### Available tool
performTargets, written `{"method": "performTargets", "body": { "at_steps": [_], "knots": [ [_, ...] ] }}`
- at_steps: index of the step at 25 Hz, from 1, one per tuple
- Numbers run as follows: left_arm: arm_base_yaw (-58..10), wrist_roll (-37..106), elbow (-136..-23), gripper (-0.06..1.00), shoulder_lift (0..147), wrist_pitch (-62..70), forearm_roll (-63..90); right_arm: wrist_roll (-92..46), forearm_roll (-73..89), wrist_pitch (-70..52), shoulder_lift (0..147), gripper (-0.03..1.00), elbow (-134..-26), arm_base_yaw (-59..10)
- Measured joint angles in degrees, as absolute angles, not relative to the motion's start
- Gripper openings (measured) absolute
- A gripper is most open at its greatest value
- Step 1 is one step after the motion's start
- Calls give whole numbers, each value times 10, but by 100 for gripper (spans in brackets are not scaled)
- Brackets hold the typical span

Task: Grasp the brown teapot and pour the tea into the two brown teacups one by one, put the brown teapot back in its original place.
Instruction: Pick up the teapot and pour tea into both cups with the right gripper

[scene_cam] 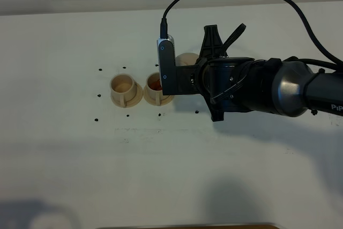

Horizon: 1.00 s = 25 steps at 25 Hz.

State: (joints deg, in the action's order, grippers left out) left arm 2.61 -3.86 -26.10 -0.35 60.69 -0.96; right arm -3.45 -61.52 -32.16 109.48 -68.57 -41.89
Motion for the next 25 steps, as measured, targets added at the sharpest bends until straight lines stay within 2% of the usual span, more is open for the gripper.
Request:
{"method": "performTargets", "body": {
  "at_steps": [25],
  "knots": [
    [26,-39,-261,50,-3,607,-10,-53,-615,-327,1095,8,-697,-419]
  ]
}}
